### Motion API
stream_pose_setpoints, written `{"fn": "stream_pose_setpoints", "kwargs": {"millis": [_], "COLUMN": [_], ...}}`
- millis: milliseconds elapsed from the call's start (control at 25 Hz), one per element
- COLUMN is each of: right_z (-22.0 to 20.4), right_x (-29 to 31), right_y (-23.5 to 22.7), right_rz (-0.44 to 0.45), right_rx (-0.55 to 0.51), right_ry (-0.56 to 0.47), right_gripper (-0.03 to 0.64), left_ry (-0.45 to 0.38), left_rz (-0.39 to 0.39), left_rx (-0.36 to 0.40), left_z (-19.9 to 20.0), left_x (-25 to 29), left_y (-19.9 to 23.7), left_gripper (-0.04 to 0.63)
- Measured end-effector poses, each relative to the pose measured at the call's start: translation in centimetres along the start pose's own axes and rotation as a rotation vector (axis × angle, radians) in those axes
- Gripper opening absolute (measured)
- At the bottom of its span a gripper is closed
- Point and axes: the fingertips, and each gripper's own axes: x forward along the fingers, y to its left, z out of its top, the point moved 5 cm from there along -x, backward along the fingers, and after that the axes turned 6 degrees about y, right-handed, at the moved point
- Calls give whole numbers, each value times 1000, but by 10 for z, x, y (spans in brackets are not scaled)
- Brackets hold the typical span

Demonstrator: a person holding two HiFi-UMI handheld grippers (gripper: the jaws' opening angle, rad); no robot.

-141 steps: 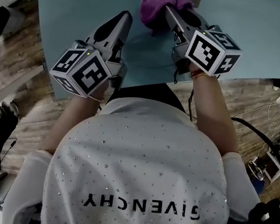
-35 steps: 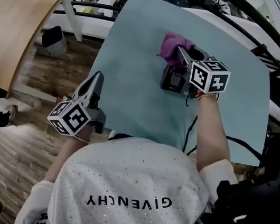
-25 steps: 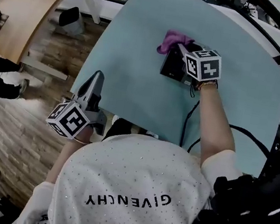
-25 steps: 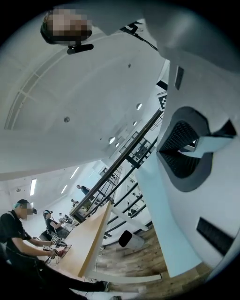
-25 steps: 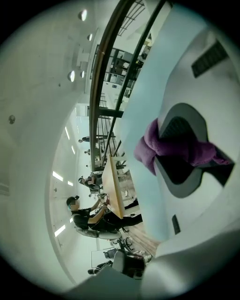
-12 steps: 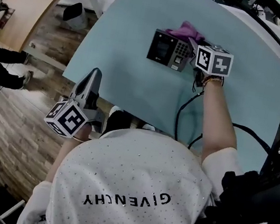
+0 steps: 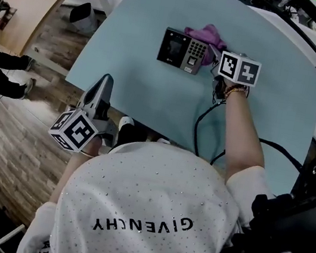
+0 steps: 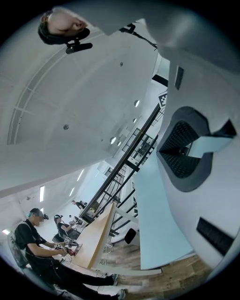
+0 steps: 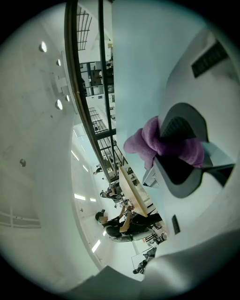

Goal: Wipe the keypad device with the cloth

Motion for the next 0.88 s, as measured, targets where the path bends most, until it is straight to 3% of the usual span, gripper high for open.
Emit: {"fn": "stream_pose_setpoints", "kwargs": {"millis": [80, 160, 280, 400, 640, 880], "right_z": [2, 5, -11, -39, -94, -113], "right_x": [-7, -17, -13, 1, 13, 16], "right_y": [-6, -15, -15, 4, 18, 25], "right_rz": [-38, -79, -5, 70, 14, -79], "right_rx": [9, 77, 243, 234, 224, 287], "right_ry": [-41, -150, -214, -129, 95, 117], "right_gripper": [75, 75, 75, 76, 78, 78], "left_ry": [0, -11, -55, -53, -9, -10], "left_rz": [3, 17, 58, 52, -58, -89], "left_rx": [12, 15, 3, -32, 11, 9], "left_z": [0, -1, -5, -10, -2, 21], "left_x": [1, 0, -4, -2, 10, -1], "left_y": [-2, -1, 6, 11, 2, 32], "left_gripper": [0, 0, 0, 0, 0, 0]}}
